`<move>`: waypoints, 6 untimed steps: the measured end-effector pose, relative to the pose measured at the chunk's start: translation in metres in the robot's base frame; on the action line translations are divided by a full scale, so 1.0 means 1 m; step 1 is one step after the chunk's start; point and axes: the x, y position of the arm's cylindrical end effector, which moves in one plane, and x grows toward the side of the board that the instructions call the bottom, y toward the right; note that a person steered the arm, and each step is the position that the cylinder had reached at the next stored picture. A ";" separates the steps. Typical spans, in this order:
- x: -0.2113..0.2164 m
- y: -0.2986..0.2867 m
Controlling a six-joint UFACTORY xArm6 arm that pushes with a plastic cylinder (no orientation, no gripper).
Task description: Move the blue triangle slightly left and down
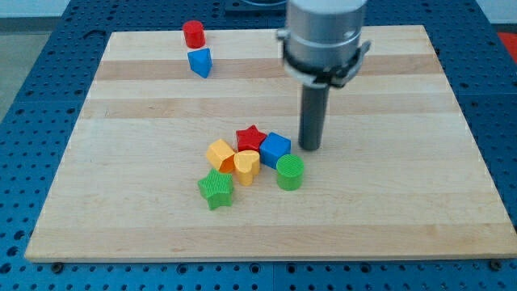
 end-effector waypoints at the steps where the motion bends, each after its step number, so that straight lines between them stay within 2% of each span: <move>1: -0.082 0.013; 2: -0.162 -0.017; 3: -0.196 -0.077; 5: -0.147 -0.186; 6: -0.166 -0.220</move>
